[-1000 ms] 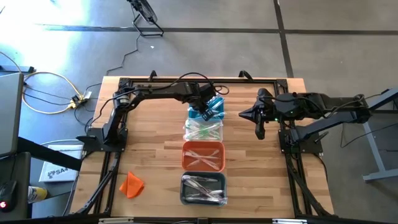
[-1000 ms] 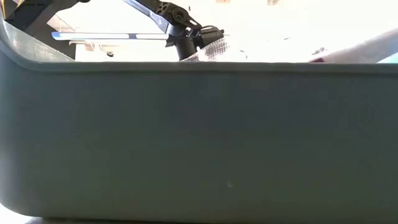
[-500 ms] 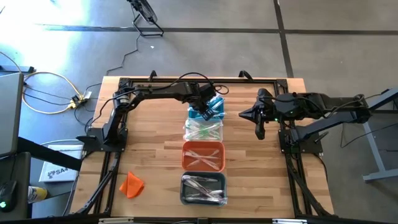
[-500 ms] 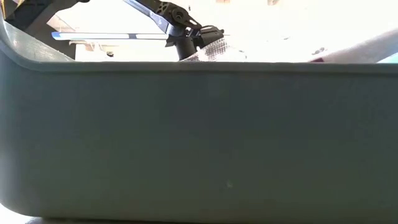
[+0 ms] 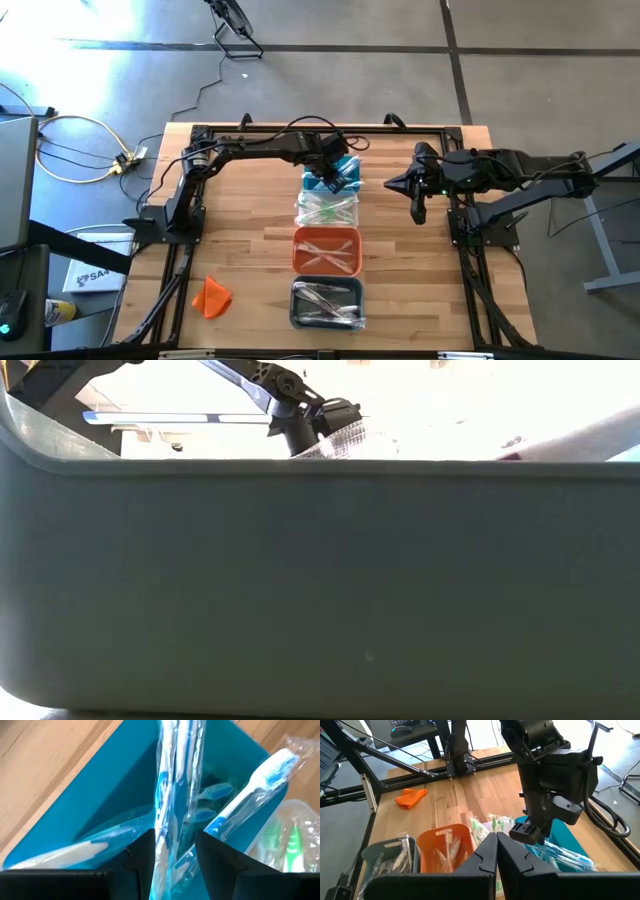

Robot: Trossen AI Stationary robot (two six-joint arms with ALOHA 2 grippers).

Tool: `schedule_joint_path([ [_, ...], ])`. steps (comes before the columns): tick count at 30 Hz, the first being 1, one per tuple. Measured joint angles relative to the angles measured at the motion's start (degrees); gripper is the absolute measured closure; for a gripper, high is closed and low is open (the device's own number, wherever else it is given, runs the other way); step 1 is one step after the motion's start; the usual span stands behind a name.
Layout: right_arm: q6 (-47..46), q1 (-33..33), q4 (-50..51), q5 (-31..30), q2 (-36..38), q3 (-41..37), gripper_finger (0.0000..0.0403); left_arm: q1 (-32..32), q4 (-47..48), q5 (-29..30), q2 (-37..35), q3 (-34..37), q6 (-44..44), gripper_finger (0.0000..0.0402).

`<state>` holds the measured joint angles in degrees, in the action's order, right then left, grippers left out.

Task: Pick & Place Toothbrushes
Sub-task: Return to home position

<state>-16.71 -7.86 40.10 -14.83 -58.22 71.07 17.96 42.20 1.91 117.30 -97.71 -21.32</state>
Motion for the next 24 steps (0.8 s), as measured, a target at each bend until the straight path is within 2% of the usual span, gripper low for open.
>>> schedule_joint_path([
  [17, 0.0, 0.0, 0.0, 0.0, 0.0, 0.0, 0.0401, -0.1, 0.2, -0.3, -1.4, 0.0, 0.5, 0.0267],
  [24, 0.0, 0.0, 0.0, -0.2, 0.0, 0.0, 0.0401, -1.3, -0.1, 0.4, -3.0, 0.0, 1.6, 0.0315],
])
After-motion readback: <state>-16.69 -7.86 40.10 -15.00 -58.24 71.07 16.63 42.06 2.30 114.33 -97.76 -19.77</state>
